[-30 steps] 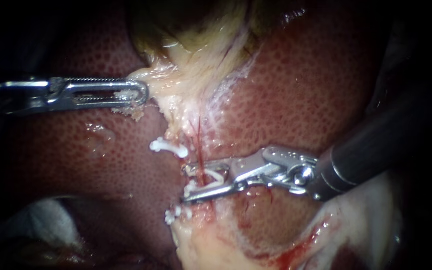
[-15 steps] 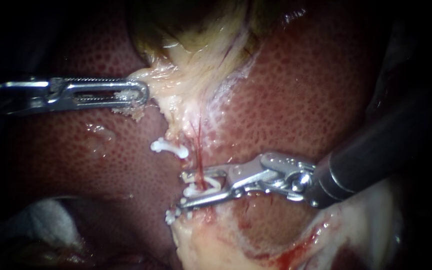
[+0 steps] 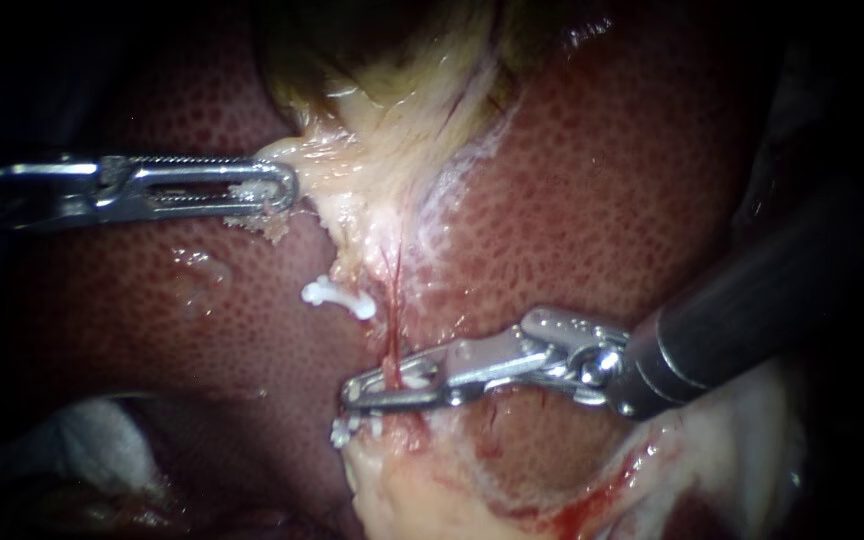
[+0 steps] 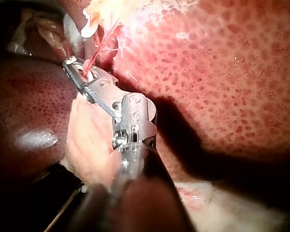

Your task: Clipping second clip right tube

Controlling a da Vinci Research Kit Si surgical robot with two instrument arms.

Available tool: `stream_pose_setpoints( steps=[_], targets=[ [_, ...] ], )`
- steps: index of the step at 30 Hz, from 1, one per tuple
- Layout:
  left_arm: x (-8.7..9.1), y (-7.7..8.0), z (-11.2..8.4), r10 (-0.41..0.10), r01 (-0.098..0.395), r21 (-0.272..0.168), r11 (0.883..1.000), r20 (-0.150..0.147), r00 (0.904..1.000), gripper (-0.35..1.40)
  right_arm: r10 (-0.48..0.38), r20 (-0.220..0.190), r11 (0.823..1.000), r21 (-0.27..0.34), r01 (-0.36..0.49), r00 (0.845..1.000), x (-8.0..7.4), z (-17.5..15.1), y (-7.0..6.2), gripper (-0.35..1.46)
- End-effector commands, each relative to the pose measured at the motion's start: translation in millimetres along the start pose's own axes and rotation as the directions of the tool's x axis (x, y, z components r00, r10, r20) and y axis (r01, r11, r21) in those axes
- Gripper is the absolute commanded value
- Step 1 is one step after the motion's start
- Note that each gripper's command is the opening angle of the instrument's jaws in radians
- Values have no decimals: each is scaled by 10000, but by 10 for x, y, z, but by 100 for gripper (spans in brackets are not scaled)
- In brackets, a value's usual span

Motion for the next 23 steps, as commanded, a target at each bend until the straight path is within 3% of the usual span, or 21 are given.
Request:
stream_pose_setpoints(
  steps=[1, 23],
  targets=[
    [0, 0, 0, -2, 2, 7, 10000, 12, 10000, -35, 257, 8, 9997, 32, -257, 9997, 0, 0, 0, -35],
    [0, -1, 0, -1, 1, -1, 10000, 16, 10000, -35, 425, 13, 9991, 96, -425, 9991, -2, -3, -3, -35]
  ],
)
